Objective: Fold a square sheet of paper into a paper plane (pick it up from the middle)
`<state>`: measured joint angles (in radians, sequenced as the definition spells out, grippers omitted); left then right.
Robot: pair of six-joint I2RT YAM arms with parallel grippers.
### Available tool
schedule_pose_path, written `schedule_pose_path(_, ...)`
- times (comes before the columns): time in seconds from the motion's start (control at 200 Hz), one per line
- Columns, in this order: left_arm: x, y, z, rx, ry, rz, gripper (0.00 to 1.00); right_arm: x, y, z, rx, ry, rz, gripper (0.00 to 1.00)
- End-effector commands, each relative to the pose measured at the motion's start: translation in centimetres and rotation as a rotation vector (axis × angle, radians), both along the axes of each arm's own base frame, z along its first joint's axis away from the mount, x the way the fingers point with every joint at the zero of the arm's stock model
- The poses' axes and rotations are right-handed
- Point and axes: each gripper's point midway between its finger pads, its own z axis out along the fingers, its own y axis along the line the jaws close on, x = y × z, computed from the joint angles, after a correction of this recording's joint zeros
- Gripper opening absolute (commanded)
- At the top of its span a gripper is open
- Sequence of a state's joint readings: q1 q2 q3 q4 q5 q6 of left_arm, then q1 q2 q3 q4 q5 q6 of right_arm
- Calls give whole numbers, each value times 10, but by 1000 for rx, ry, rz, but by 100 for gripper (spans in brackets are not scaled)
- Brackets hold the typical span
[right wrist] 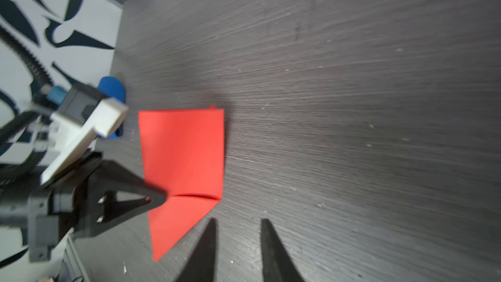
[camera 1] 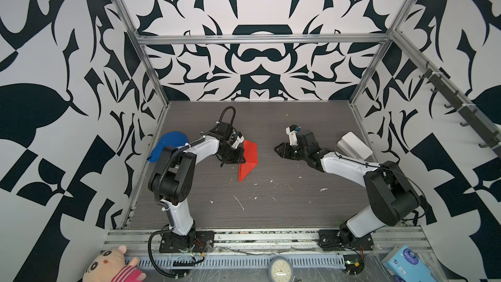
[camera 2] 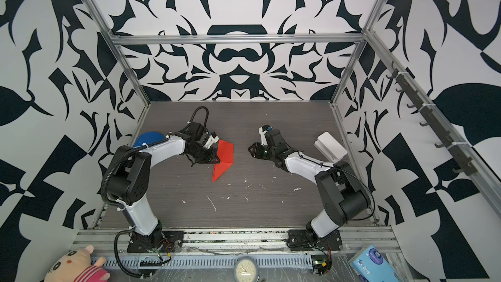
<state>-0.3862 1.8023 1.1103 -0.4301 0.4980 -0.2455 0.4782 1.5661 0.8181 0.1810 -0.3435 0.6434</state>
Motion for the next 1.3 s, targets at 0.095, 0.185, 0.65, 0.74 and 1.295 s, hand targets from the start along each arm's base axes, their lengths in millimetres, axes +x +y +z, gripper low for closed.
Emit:
schedule_pose_path(0.095, 26, -33, 32, -306, 16, 168, 6, -13, 31, 11, 186, 22, 161, 55)
schedule_pose_path(0.185, 30, -42, 48, -410, 3, 185, 7, -15, 43, 10, 258, 53, 211, 59)
schedule_pose_path(0.65, 12, -51, 90, -559, -14, 91, 7, -3, 66, 37, 479, 26, 293, 59)
schedule_pose_path(0.74, 10, -51, 90, -557, -16, 87, 7, 2, 64, 41, 524, 17, 280, 55)
schedule_pose_path(1.295, 7, -46, 69, -454, 17, 55, 7, 4, 56, 29, 522, 39, 253, 30)
